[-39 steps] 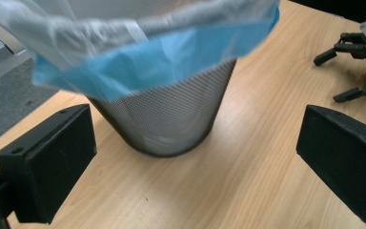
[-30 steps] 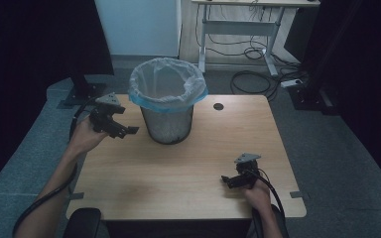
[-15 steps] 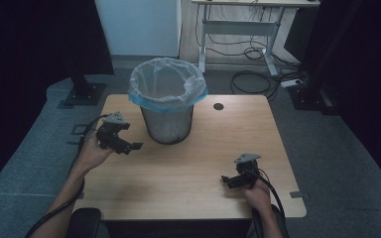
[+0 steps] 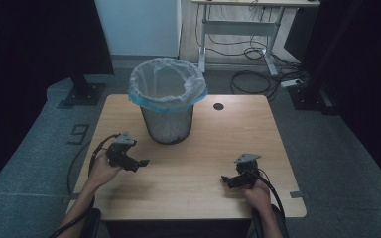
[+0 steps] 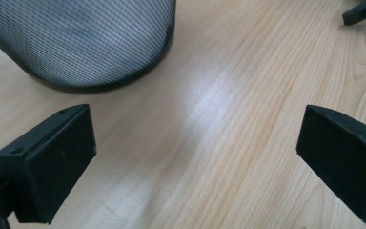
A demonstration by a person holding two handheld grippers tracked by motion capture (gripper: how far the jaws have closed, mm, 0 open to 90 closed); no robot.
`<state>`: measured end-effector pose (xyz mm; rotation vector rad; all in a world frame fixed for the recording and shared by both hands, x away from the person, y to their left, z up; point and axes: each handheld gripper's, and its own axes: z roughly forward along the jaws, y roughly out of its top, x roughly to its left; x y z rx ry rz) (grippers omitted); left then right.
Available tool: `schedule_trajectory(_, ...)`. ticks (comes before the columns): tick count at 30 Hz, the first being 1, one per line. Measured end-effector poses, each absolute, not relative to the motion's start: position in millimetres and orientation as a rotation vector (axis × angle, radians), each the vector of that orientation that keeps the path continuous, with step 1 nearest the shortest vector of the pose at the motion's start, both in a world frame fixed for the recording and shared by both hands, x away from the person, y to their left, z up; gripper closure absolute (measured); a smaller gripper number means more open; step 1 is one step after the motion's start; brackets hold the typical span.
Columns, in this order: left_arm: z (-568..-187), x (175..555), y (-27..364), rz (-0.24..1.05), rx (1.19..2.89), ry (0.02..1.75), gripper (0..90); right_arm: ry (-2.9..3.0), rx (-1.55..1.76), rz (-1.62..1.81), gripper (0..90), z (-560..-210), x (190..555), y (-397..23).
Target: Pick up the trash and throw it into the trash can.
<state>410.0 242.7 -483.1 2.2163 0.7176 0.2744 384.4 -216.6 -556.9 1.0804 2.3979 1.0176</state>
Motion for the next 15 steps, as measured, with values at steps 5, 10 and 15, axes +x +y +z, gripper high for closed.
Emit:
schedule_trajectory(5,-506.1,406.2,240.1,0.266,2.234,0.735,0.0,2.398,1.079,1.018,0.0,-556.9,384.4,-216.7)
schedule_trajectory(10,-530.0,401.6,238.2,0.261,2.257,0.762,0.0,2.397,1.078,1.018,0.0,-556.9,384.4,-216.7)
schedule_trajectory(15,-541.6,398.8,235.4,0.279,2.3,0.761,0.0,2.397,1.078,1.018,0.0,-557.0,384.4,-216.7)
